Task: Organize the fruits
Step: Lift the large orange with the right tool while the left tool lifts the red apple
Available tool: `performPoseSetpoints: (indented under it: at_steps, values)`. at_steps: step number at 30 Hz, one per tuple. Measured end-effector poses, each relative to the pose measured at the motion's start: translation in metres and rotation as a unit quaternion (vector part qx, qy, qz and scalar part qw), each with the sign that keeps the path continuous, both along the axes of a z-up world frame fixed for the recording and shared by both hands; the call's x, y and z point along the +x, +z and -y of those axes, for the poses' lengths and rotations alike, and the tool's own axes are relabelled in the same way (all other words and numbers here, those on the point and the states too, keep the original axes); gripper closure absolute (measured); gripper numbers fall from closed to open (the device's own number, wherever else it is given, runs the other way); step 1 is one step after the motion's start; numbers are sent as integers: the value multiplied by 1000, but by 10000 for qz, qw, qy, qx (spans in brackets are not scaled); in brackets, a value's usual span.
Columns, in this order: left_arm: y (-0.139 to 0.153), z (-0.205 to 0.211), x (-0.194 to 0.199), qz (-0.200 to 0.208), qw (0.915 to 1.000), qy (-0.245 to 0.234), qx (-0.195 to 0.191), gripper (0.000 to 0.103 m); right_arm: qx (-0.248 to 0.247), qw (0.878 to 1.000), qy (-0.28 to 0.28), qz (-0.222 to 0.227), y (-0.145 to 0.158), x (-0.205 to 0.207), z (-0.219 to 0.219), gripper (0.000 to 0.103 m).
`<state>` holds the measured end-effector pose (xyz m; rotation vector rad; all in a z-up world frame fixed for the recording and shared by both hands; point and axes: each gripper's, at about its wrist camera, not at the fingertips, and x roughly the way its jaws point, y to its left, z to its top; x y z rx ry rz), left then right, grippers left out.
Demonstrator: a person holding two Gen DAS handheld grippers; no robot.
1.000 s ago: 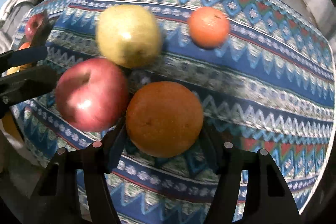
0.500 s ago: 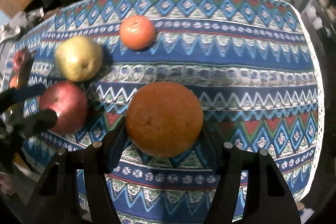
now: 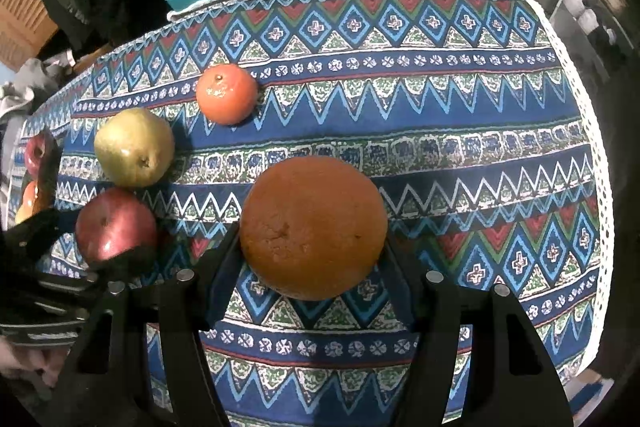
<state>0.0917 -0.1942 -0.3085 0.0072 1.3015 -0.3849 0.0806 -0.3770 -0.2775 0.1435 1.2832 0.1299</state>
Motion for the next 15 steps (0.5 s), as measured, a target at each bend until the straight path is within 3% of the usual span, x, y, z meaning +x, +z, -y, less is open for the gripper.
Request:
performPoseSetpoints:
  at_steps: [4,7,15]
  values:
    - [-8,1,0,-18,9999,12,102,16,6,10000,10,40,2,-4,2,38]
    - [-7,3,0,89,9996,-55,244,26,2,10000,25,60,-1,-1,-6,38]
    - [-4,6,-7,338,9986,-198,354,27,-23,9999,89,136,-2,-1,-16,38]
